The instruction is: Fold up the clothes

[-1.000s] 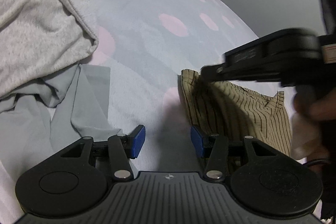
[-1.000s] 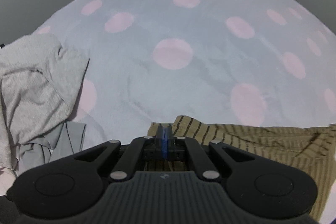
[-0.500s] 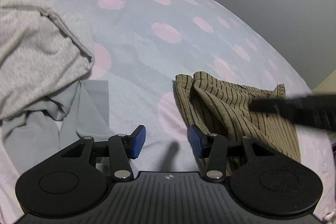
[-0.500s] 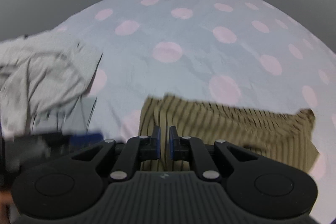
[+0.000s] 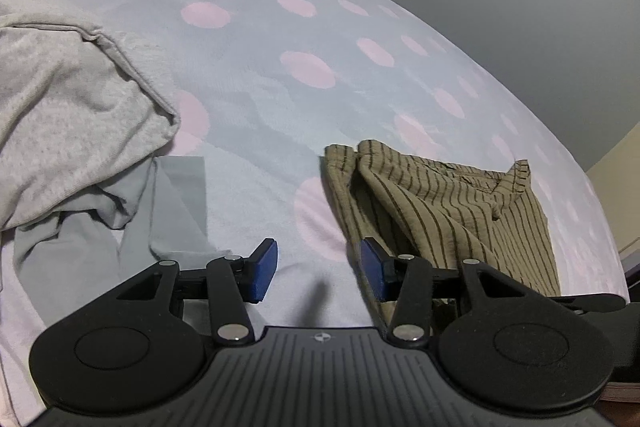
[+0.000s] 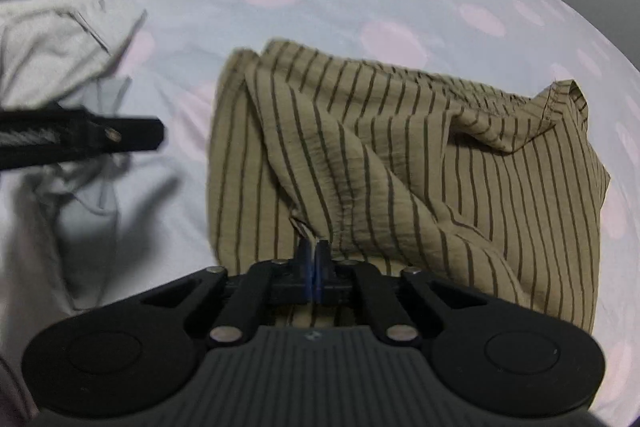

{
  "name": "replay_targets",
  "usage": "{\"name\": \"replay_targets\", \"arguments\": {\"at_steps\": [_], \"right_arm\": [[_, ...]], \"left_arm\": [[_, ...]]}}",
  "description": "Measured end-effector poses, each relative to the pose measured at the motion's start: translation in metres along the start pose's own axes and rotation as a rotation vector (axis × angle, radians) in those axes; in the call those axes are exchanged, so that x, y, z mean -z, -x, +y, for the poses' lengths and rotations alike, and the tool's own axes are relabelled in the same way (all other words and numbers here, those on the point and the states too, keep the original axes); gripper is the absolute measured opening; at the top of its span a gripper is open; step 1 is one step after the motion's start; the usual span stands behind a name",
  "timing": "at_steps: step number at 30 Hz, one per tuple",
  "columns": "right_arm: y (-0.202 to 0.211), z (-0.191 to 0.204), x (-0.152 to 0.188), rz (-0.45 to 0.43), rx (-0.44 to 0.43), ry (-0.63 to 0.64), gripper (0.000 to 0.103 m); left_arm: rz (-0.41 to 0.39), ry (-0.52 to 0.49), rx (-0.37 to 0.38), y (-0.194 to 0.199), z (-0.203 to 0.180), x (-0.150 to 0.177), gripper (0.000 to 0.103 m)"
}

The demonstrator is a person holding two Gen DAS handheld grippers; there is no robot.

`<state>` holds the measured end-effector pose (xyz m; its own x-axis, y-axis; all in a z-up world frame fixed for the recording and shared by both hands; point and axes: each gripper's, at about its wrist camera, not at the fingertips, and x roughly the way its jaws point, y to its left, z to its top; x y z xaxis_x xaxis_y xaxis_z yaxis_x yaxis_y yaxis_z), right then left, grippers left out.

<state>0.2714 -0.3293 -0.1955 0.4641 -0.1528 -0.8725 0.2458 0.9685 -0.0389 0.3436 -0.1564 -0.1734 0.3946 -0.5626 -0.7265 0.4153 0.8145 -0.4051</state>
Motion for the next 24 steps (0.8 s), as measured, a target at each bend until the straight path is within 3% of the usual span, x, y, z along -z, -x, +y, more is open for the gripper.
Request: {"name": "replay_targets", "arguments": {"at_steps": [6, 9, 14, 18, 21, 24], "right_arm": [[0.037, 0.015, -0.001, -0.056, -0.165, -0.006, 0.002], [0.026, 0.024, 0.000, -0.042, -0.170, 0.011, 0.002], [0.032, 0.008, 0.007, -0.037, -0.190, -0.033, 0.009], [0.037, -0.005, 0.013, -0.033, -0.206, -0.068, 0.021], [0.052, -0.033, 0.009, -0.053, -0.172, -0.087, 0.021], [0.059, -0.069, -0.002, -0.072, -0.076, -0.081, 0.021]], "left_arm": [[0.001, 0.014, 0.003, 0.000, 0.000, -0.001, 0.043], [0.001, 0.005, -0.001, -0.001, -0.001, 0.000, 0.043], [-0.004, -0.018, 0.015, -0.003, -0.003, 0.002, 0.043], [-0.018, -0.037, 0.028, -0.007, -0.007, 0.003, 0.043], [-0.033, -0.061, 0.018, -0.007, -0.012, 0.004, 0.043], [-0.036, -0.078, 0.016, -0.007, -0.014, 0.005, 0.043]]}}
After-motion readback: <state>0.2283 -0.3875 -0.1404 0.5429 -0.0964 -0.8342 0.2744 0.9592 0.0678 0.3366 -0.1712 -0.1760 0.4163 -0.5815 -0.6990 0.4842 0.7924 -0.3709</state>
